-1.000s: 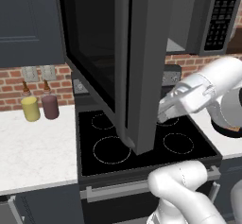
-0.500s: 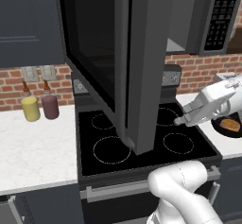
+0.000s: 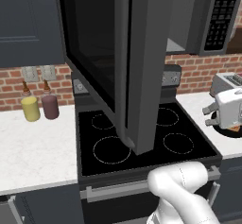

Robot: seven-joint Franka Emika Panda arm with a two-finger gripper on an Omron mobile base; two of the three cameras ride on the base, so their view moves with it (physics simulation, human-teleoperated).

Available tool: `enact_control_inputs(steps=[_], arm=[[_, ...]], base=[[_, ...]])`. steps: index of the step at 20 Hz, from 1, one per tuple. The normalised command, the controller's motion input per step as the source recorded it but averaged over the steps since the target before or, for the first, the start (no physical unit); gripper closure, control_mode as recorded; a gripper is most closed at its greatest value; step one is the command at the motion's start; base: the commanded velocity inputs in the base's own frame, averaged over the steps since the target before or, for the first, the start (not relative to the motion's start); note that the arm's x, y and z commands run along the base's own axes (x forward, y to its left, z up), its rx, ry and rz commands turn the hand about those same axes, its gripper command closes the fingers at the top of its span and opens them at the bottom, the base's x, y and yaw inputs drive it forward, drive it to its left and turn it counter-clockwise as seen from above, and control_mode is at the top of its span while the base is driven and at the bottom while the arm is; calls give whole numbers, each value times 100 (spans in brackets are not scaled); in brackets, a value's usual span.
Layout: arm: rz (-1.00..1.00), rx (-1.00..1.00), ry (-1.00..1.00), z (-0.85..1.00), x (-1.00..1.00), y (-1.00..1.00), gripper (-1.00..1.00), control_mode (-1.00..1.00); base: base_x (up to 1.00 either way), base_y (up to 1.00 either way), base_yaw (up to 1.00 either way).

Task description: Open the microwave, place the bowl with waffle inside the microwave, then close the microwave door and turn it on.

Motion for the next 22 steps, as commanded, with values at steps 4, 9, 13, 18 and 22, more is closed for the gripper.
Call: enact_control_inputs(steps=[4, 9, 13, 18, 22], arm=[[-19, -24, 0, -53, 100, -100, -100, -100], [-19, -26, 8, -47, 100, -100, -100, -100], [-17, -29, 15, -51, 100, -100, -100, -100], [-17, -30, 16, -69, 100, -100, -100, -100], [-18, -29, 11, -77, 97, -96, -100, -100]], base=[[0, 0, 0], [0, 0, 0], [0, 0, 0], [0, 0, 0], [0, 0, 0]])
